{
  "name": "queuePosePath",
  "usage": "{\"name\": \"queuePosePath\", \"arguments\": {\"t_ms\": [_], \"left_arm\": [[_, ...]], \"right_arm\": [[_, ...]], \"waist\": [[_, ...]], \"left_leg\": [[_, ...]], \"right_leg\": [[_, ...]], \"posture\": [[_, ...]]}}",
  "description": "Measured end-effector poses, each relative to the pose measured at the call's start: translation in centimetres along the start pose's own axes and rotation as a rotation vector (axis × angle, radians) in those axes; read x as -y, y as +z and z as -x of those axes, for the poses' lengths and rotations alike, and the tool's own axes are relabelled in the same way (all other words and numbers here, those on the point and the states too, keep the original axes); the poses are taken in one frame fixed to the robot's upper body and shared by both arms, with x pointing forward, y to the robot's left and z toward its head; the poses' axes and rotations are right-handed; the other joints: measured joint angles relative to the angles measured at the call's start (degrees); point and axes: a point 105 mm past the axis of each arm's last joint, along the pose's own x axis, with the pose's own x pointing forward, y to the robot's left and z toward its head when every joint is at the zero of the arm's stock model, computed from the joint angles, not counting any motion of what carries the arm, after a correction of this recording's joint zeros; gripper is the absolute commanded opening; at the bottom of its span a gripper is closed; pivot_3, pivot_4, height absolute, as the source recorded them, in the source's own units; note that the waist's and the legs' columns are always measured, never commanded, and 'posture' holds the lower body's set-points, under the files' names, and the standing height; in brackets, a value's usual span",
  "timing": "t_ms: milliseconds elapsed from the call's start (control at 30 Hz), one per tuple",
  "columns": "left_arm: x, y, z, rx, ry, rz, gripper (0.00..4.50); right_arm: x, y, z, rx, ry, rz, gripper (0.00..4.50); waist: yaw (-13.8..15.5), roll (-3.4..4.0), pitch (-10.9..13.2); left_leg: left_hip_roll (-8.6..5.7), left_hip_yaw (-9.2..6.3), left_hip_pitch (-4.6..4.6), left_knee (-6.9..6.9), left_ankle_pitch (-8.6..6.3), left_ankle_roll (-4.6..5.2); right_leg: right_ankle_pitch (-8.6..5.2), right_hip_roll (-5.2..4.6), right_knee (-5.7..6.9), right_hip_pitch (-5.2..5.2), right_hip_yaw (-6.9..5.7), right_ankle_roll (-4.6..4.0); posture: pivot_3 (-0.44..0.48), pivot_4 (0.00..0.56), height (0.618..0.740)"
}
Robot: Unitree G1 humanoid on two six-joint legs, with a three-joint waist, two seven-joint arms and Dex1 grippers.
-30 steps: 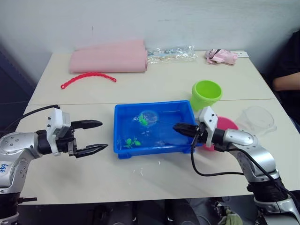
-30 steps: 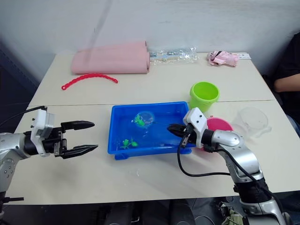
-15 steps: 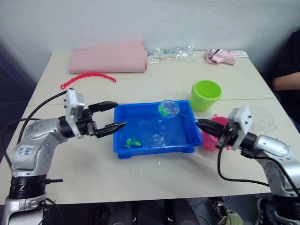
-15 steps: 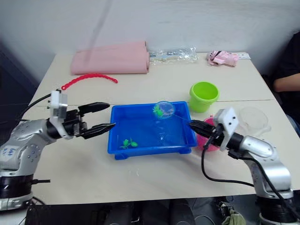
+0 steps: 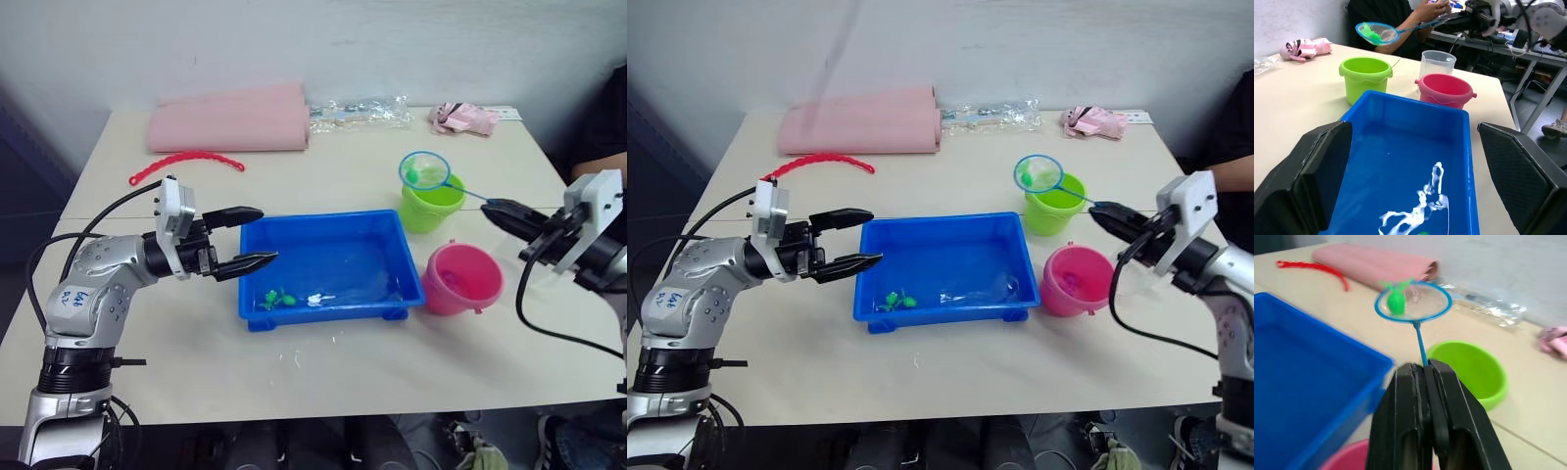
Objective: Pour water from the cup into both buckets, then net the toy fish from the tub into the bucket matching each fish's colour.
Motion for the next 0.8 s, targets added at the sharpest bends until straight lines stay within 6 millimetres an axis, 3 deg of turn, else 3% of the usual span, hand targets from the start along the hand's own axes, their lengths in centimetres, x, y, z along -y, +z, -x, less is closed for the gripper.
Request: {"name": "queuePosePath", "arguments": {"t_ms": [133,267,600,800], "left_arm": [[0.0,0.0,0.0,-0.001,0.007,0.003,4.45],[-0.2,-0.1,-0.4,0.017,0.036,0.011,4.45],[-0.2,-0.7,-0.9,0.025,0.063,0.03,4.45],[0.1,-1.0,-1.1,0.004,0.043,-0.01,4.45]], "right_arm": [[2.4,-1.9,-0.1,-0.096,-0.074,0.09,0.0],[2.6,-3.5,-0.6,-0.155,-0.065,0.19,0.0],[3.3,-4.4,-2.4,-0.239,-0.136,0.67,0.0],[2.9,-2.9,-2.8,-0.23,-0.078,1.031,0.0]], "waist": [[-0.09,0.0,0.0],[-0.1,0.01,0.0],[-0.17,0.03,0.02],[-0.22,0.05,0.03]], "left_leg": [[0.05,0.0,0.0,0.01,0.02,-0.03],[0.03,0.01,0.0,0.02,0.04,-0.05],[0.03,0.0,0.01,0.06,0.09,-0.14],[0.03,0.0,0.01,0.06,0.11,-0.17]], "right_leg": [[0.0,0.03,0.02,0.0,0.0,0.0],[0.0,0.02,0.03,0.0,0.0,0.0],[0.0,0.01,0.01,0.0,0.01,0.0],[0.0,0.02,-0.06,-0.02,0.03,0.0]], "posture": [[0.0,0.15,0.74],[0.0,0.15,0.74],[0.0,0.15,0.74],[0.0,0.15,0.74]]}}
